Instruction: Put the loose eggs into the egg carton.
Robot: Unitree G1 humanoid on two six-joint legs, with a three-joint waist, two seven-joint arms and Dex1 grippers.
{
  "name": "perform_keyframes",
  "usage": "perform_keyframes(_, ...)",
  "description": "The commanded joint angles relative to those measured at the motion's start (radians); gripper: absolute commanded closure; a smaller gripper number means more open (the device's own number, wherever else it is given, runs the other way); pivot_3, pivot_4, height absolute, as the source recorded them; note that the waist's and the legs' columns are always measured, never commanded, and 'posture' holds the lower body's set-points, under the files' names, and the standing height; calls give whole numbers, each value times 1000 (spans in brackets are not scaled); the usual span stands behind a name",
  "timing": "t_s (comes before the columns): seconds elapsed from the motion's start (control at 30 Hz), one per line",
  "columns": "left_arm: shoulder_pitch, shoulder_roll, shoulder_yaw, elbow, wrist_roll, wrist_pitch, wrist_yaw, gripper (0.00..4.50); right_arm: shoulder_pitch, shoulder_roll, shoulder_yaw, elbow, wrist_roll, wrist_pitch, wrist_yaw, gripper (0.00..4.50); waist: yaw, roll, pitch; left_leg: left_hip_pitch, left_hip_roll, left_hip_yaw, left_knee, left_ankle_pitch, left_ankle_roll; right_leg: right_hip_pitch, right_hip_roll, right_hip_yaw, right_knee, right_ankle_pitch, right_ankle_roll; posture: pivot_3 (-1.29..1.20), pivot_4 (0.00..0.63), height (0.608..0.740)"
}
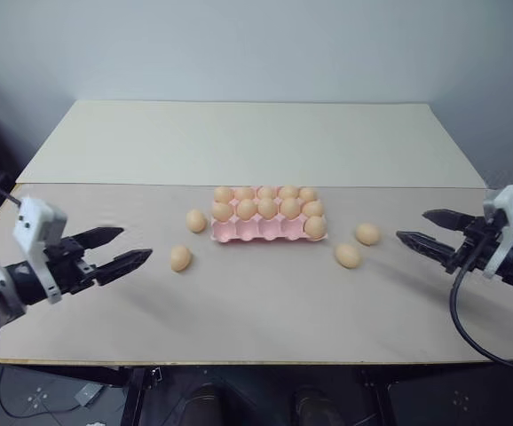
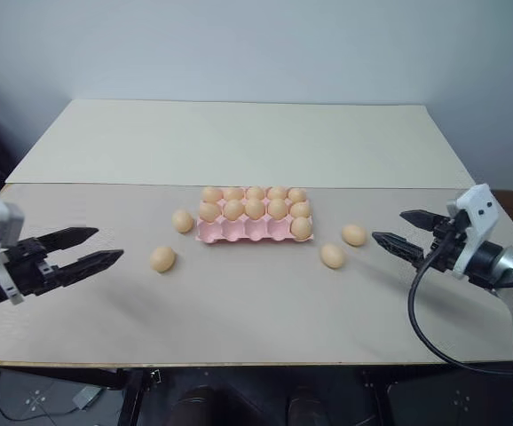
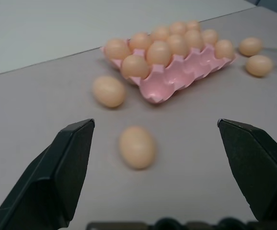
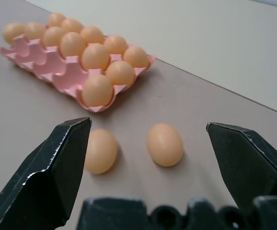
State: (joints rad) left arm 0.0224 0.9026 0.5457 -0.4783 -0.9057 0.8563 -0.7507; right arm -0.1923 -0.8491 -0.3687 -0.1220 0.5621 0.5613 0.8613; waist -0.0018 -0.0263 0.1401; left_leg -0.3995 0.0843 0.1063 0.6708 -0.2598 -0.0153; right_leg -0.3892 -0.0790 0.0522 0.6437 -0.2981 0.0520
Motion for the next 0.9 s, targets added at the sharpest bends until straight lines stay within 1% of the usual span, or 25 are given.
perform_keyframes(0.03, -50, -40, -92, -74, -26, 8, 50, 18, -24, 42, 38, -56, -58, -28, -98, 0, 1, 0, 0, 0, 0, 0, 0, 0, 0, 0, 0, 0, 0, 0, 0, 0, 150, 740)
perform_keyframes(0.17, -89, -93, -227, -99, 27, -12, 94, 18, -53, 109, 84, -68, -116, 6, -224, 0, 1, 0, 0, -1, 0, 0, 0, 0, -1, -1, 0, 1, 1, 0, 0, 0, 150, 740)
perform_keyframes(0.27, -130, -141, -332, -109, 64, -22, 123, 18, -79, 152, 122, -74, -144, 24, -281, 0, 1, 0, 0, -1, 0, 0, 1, 0, -1, -1, 0, 1, 1, 0, 0, 0, 150, 740)
perform_keyframes(0.33, -168, -179, -387, -111, 73, -17, 146, 18, -104, 172, 153, -57, -183, 32, -326, 0, 2, 0, 0, -1, 0, 0, 2, 0, -1, -1, 0, 1, 2, 0, 0, 0, 150, 740)
perform_keyframes(0.43, -206, -210, -447, -112, 98, -17, 159, 18, -143, 198, 179, -21, -216, 42, -371, 0, 3, 0, 0, -2, 0, 0, 3, 0, -1, -1, 1, 1, 2, 0, 0, 0, 150, 740)
perform_keyframes(0.6, -228, -235, -474, -118, 102, -10, 172, 18, -204, 238, 201, 37, -238, 70, -412, 0, 1, 0, 0, -2, 0, 0, 4, 1, -1, -1, 1, 1, 2, 0, 0, 0, 150, 740)
perform_keyframes(0.8, -203, -212, -453, -138, 85, -1, 157, 18, -247, 242, 224, 110, -247, 101, -391, 0, 1, 0, 0, -3, 0, 0, 4, 0, -1, -1, 1, 1, 2, 0, 0, 0, 150, 740)
perform_keyframes(0.9, -192, -206, -452, -149, 82, -1, 161, 18, -253, 242, 234, 119, -261, 121, -406, 0, 1, 0, 0, -3, 0, 0, 4, 0, -1, -1, 1, 1, 2, 0, 0, 0, 150, 740)
